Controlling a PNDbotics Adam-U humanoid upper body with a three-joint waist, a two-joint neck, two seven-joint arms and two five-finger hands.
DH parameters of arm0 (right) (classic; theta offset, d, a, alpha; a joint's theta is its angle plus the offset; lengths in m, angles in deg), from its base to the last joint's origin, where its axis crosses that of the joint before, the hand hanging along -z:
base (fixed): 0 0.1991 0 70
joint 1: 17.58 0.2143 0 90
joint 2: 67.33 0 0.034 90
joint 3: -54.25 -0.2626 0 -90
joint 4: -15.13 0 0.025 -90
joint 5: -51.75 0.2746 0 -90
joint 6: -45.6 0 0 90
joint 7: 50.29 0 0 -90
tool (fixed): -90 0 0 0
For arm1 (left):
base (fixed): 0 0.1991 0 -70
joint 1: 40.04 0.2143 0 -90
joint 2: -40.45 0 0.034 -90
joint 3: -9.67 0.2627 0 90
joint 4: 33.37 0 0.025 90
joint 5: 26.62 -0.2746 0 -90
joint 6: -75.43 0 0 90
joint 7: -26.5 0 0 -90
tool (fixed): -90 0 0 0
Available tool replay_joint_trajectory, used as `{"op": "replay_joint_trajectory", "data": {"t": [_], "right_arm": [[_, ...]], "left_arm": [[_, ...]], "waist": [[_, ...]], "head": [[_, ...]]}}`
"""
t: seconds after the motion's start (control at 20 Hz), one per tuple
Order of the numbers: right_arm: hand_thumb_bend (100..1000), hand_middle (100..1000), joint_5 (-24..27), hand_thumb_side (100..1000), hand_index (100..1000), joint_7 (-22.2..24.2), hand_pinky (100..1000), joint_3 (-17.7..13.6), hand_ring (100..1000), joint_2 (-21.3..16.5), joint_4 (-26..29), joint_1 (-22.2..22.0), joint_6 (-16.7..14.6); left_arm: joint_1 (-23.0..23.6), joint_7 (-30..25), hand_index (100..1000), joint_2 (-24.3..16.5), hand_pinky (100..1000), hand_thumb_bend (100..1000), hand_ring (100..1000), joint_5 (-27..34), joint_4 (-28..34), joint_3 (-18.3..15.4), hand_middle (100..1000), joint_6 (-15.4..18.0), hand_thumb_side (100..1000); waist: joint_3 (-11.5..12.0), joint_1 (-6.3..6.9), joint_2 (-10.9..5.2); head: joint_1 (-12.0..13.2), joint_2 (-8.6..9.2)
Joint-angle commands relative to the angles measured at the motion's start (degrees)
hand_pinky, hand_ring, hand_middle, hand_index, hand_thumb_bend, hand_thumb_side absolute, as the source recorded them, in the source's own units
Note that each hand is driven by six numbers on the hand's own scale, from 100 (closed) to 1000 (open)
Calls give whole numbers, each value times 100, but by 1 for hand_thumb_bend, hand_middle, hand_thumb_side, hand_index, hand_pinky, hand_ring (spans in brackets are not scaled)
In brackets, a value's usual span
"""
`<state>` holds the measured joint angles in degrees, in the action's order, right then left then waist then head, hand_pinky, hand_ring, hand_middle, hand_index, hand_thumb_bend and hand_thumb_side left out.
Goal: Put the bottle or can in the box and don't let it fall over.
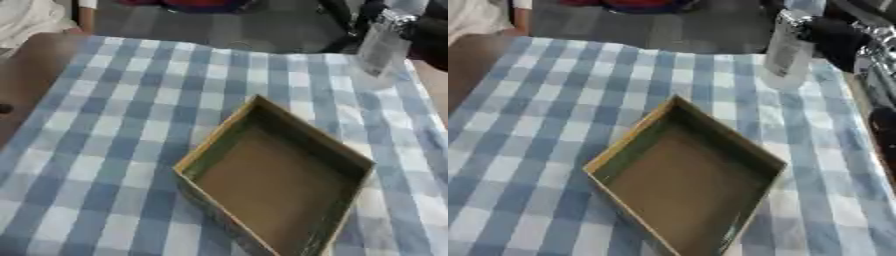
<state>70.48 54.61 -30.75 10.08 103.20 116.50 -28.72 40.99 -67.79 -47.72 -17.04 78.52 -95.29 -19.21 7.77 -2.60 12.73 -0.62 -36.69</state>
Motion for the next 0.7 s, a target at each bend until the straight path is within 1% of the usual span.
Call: {"op": "replay_joint_trajectory", "data": {"t": [0.05, 0.25, 0.4, 0.7], "right_arm": [[100, 1000, 58, 323, 162, -162, 863, 46, 1000, 0, 432, 13, 174], [100, 1000, 57, 324, 166, -372, 861, 210, 1000, 157, 823, -154, 312], [100, 1000, 116, 330, 168, -479, 861, 325, 1000, 265, 1003, -265, 338], [100, 1000, 47, 321, 170, -666, 859, 513, 1000, 446, 1045, -431, 307]], "left_arm": [[-8, 60, 925, -129, 1000, 100, 636, -7, 8, -93, 853, 5, 719], [-6, 85, 925, -120, 1000, 100, 635, -15, -31, -129, 853, 15, 721], [-18, 88, 925, -114, 1000, 100, 634, -21, -37, -138, 852, 24, 721], [-41, 81, 925, -93, 1000, 100, 634, -37, -46, -150, 852, 36, 723]], "waist": [[-13, 19, -78], [-19, 25, -35], [-13, 27, -7], [16, 39, 71]], "head": [[15, 39], [36, 81], [44, 93], [59, 112]]}}
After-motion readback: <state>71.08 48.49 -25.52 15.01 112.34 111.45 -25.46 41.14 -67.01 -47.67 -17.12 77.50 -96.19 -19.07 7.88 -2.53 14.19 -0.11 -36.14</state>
